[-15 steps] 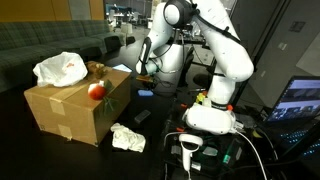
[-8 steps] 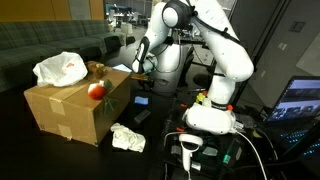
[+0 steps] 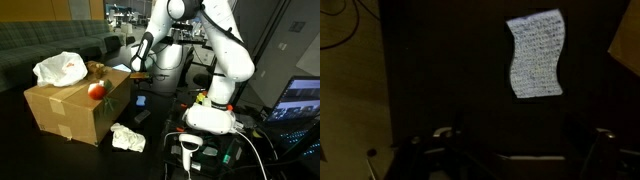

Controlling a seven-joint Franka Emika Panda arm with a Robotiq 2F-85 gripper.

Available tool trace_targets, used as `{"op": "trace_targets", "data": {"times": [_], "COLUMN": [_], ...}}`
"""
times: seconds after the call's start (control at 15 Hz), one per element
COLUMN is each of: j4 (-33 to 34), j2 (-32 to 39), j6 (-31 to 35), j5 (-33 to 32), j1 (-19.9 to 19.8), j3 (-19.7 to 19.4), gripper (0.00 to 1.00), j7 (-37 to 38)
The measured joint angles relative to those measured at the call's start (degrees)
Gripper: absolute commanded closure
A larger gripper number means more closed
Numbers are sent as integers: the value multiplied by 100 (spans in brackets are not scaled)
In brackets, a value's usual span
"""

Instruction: Put the objects on the box onto the table and the objects on the table on to the box

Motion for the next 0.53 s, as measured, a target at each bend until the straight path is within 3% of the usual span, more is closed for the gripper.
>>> {"op": "trace_targets", "data": {"times": [0.33, 0.53], "j4": [-761, -1093], "j2": [-1181, -1958], "j6": [-581, -929], "j5": [-1217, -1939], "j1": [410, 481], "j3": [-155, 11], "gripper": [0, 0], "j7": [-87, -240]}}
